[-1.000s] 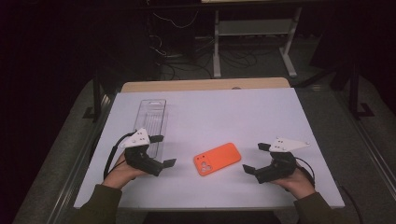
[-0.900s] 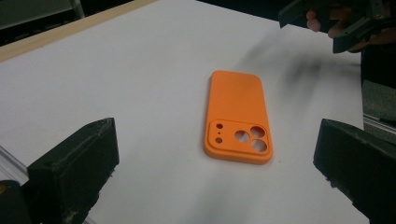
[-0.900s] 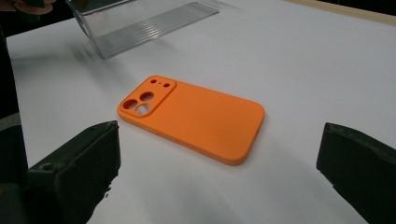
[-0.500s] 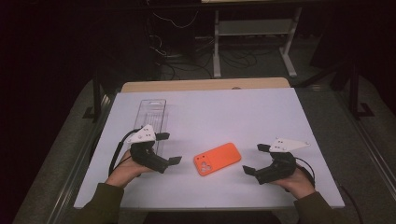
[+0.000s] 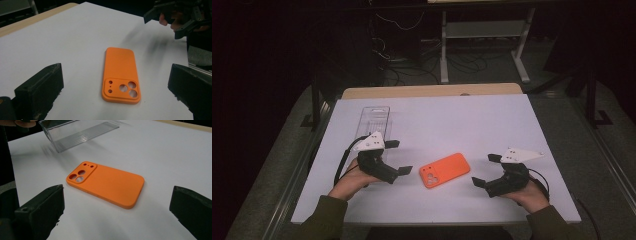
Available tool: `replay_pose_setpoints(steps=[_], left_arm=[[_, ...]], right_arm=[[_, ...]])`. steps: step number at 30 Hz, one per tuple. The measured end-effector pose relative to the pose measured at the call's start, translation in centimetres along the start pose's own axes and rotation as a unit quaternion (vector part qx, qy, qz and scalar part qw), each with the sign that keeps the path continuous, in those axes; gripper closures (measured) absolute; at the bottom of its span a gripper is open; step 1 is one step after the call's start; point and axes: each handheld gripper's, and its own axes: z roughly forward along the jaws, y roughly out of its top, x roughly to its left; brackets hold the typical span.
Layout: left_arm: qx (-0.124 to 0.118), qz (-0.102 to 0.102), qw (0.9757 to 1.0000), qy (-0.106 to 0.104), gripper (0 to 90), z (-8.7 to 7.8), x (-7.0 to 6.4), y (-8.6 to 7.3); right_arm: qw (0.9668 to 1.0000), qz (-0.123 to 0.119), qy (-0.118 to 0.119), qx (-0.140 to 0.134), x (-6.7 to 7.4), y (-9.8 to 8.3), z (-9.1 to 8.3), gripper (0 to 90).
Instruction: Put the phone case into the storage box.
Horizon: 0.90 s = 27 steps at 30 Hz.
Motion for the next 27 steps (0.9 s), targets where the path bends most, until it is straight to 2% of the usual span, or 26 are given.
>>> replay_pose_setpoints(steps=[3, 8, 14, 20, 27], left_arm=[[0.003, 0.006, 1.0000, 0.000, 0.0, 0.3, 0.0, 0.2], [0.002, 0.001, 1.0000, 0.003, 0.0, 0.9, 0.0, 0.5], [0.013, 0.008, 0.9999, 0.004, 0.0, 1.6, -0.2, 0.7], [0.009, 0.014, 0.9999, 0.000, 0.0, 2.0, -0.4, 1.2], [0.002, 0.011, 0.9999, -0.003, 0.0, 2.5, -0.4, 1.9]], right_arm=[[1.0000, -0.001, -0.001, 0.000, 0.0, 0.0, 0.0, 0.0], [1.0000, -0.003, -0.001, 0.001, -0.1, 0.0, 0.0, 0.0], [1.0000, -0.001, 0.001, -0.001, 0.0, 0.1, 0.1, 0.0], [0.9999, -0.010, -0.002, -0.002, 0.1, 0.3, 0.1, 0.0], [0.9999, -0.012, -0.004, 0.004, 0.2, 0.3, 0.2, 0.0]])
